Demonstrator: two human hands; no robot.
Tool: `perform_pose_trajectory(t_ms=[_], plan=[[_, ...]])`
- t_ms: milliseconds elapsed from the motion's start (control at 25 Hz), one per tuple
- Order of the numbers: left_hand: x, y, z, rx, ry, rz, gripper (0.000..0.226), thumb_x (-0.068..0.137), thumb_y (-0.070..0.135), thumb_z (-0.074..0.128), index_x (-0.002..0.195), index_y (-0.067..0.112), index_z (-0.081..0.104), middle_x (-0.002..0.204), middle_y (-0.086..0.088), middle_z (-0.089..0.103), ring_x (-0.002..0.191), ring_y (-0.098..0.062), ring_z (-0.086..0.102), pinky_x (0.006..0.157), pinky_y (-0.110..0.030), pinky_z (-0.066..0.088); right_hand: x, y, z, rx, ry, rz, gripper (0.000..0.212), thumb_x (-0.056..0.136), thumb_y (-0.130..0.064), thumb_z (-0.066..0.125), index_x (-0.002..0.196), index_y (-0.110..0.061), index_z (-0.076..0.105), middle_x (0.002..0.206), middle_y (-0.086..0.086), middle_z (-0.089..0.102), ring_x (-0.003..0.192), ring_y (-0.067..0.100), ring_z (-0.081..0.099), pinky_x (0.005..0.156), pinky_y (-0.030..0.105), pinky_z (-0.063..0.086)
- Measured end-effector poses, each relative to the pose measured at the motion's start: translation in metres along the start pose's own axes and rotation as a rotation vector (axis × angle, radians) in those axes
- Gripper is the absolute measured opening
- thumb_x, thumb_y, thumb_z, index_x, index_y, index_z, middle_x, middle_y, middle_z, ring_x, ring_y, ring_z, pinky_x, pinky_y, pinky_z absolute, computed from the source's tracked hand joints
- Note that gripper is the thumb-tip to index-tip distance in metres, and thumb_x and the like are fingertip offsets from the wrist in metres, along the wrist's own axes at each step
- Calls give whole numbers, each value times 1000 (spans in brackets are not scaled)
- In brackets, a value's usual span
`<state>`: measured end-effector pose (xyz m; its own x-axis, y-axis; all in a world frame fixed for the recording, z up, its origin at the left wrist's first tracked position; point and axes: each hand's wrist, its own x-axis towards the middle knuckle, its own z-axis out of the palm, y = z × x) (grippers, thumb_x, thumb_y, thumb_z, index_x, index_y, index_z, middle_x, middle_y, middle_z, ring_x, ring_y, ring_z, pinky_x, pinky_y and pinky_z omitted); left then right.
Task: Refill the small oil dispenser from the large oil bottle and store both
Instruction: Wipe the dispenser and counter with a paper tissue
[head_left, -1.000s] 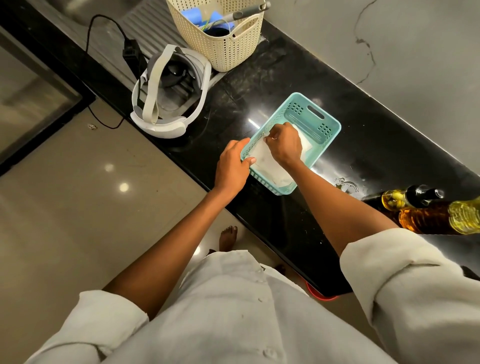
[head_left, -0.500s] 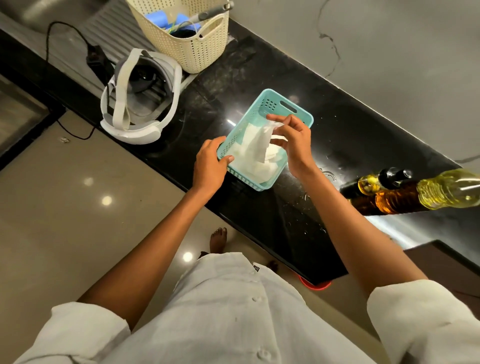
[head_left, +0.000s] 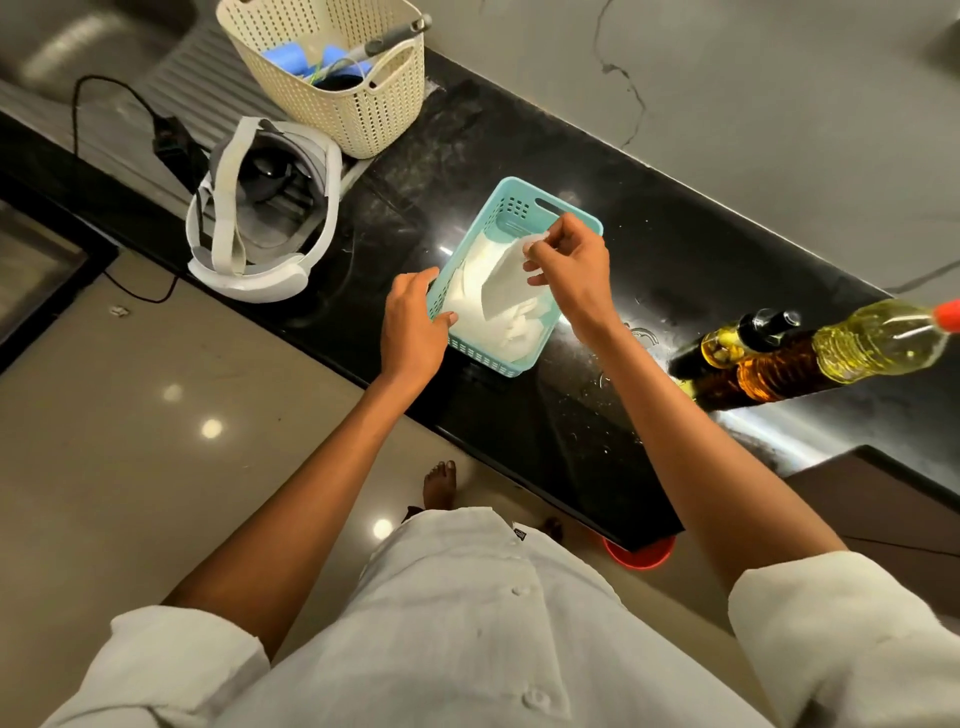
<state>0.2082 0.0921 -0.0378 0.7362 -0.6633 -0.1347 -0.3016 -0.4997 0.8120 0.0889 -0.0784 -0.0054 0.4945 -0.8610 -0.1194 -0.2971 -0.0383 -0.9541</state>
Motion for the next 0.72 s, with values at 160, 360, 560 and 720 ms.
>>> perform_pose_trajectory(t_ms=[160, 360, 560, 720], plan=[[-17, 36, 5, -78, -144, 121, 83, 88, 14, 86, 158, 23, 43, 151, 0, 48, 140, -15, 47, 109, -38, 55, -31, -17, -28, 132, 37, 74, 23, 91, -3, 78, 107, 9, 66, 109, 8, 78, 93, 26, 78, 76, 34, 66], [-60, 88, 38, -290, -489, 139, 87, 81, 33, 93, 153, 34, 44, 146, 9, 55, 129, -5, 53, 95, -12, 52, -95, -13, -75, 130, 209, 72, 28, 90, -8, 82, 113, -3, 67, 104, 7, 76, 92, 18, 76, 72, 31, 64], [-92, 75, 101, -470, -585, -45, 24, 104, 25, 70, 124, 14, 74, 110, -7, 81, 100, -17, 78, 83, -35, 64, -158, 32, -110, 29, 465, 168, 48, 90, -17, 85, 127, -12, 55, 91, -4, 67, 80, 0, 68, 71, 19, 56], [-117, 57, 139, -427, -735, -269, 22, 107, 22, 63, 123, 10, 73, 114, -15, 79, 98, -22, 76, 79, -33, 65, -202, 86, -123, 174, 455, 435, 55, 89, -24, 86, 136, -18, 58, 111, 2, 72, 97, 15, 75, 80, 32, 64]])
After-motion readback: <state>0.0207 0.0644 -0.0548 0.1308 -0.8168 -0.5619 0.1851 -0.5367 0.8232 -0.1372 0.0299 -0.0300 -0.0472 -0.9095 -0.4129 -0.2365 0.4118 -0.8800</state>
